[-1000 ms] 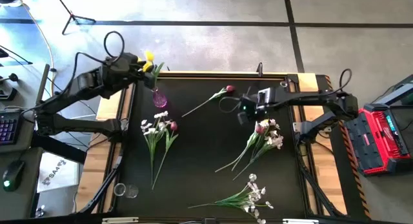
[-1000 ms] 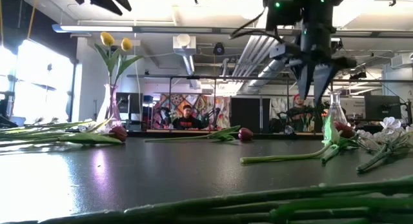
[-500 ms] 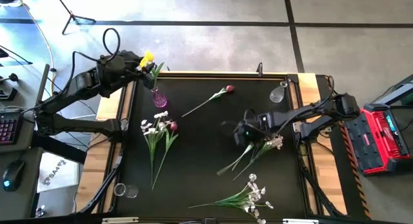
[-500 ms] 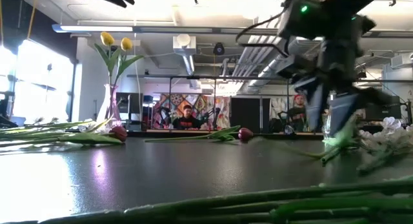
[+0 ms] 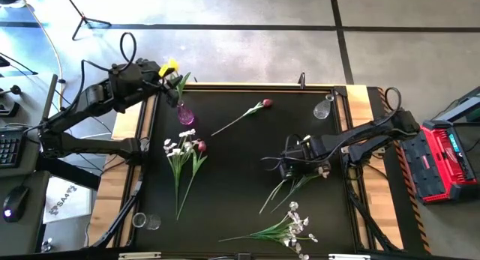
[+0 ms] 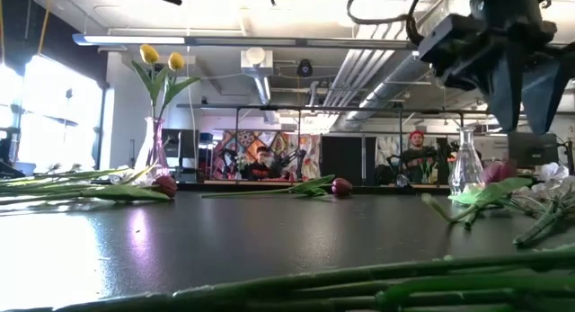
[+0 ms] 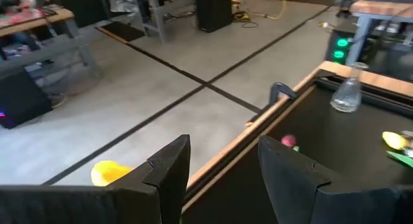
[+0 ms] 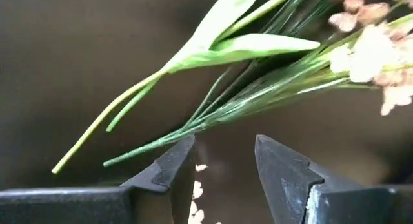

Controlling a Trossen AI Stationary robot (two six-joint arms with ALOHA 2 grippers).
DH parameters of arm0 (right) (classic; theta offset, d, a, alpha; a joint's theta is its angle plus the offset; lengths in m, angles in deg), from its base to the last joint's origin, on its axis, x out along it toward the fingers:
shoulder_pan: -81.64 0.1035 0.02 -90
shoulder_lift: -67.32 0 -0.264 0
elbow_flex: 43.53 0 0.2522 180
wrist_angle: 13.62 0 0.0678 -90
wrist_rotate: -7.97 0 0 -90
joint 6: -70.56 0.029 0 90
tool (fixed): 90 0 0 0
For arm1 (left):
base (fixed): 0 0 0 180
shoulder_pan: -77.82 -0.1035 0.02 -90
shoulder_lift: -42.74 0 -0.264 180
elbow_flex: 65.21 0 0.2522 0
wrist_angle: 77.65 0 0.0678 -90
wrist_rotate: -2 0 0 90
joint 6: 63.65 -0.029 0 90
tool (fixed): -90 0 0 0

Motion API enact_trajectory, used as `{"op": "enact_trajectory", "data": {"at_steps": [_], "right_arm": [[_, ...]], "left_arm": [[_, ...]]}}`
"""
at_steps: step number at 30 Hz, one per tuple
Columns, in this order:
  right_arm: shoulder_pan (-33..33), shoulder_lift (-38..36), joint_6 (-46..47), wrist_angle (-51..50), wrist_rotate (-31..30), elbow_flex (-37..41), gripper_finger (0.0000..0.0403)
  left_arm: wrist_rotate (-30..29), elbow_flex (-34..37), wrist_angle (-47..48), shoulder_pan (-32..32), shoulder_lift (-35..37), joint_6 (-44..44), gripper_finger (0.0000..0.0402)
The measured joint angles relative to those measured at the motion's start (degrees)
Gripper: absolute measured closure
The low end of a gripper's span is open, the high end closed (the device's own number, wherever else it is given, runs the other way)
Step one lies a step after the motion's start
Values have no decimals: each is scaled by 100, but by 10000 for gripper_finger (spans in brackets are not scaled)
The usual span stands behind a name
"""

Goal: Sort flowers into vase by color
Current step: Put the yellow flower into the violet vase

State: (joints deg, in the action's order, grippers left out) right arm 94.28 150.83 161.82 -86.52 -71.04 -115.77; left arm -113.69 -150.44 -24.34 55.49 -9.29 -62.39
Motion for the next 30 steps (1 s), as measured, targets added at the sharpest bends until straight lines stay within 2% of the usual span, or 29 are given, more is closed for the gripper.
{"op": "enact_trajectory", "data": {"at_steps": [4, 9, 11, 14, 20, 24, 30], "right_arm": [[-147, 0, 468, 237, -460, 187, 254], [-254, 2, 1507, 508, -1560, 479, 254], [-291, 4, 1907, 520, -1737, 524, 254], [-305, 4, 2082, 802, -1742, 575, 254], [-150, 188, 2147, 1443, -1367, 683, 254], [33, 361, 2182, 2272, -1154, 686, 254], [-6, 774, 1859, 2370, -1408, 686, 254]], "left_arm": [[165, 0, -7, 0, 0, 3, 229], [464, 2, 33, 0, 89, 153, 229], [482, 2, 37, 2, 157, 151, 229], [479, 2, 40, 2, 258, 216, 229], [560, 2, 133, 2, 472, 434, 229], [560, 2, 370, 2, 463, 490, 229], [598, 77, 570, 34, 294, 623, 229]]}}
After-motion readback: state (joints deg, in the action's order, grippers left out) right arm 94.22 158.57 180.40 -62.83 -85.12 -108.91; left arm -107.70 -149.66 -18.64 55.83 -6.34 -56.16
